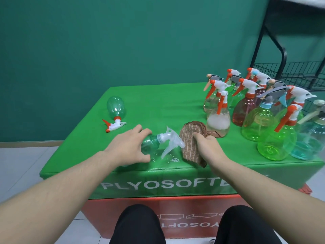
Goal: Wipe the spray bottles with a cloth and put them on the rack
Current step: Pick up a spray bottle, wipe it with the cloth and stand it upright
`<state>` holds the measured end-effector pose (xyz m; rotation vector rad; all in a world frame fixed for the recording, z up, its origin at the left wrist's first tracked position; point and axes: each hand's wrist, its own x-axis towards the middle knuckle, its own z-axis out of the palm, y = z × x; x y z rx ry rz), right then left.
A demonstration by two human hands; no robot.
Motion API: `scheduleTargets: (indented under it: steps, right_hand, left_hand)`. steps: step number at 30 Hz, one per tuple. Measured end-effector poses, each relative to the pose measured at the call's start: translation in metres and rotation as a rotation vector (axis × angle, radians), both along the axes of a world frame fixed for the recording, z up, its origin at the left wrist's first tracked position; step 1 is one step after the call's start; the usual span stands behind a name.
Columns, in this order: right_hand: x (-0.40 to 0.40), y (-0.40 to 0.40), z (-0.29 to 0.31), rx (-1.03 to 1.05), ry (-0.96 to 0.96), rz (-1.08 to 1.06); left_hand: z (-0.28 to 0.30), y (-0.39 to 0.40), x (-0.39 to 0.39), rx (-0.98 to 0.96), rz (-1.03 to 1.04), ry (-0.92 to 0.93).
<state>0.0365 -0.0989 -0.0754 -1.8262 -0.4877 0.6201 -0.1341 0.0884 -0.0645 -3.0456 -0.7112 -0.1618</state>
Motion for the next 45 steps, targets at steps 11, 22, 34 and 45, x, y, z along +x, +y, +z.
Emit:
scheduleTargets:
  steps: [11,22,34,45]
  right_hand:
    - [0.010,0.008,0.021,-0.011,-0.188,0.046]
    - [-0.001,0.032,0.014,-0.184,-0.748,0.579]
    - [0.003,0.008,0.007,-0.480,-1.129,0.772]
    - [0.001,-0.009,-0.005,-0.544,-1.261,0.721]
  left_hand:
    - [-0.009,-0.007,0.006,0.005,-0.026,-0.065]
    - [-0.011,-0.007,0.011,0.045,-0.056,-0.048]
    - [-0.007,-0.006,0.012,-0.049,0.022,-0.054]
    - [-0.008,-0.007,0.014,-0.049,0.028,-0.064]
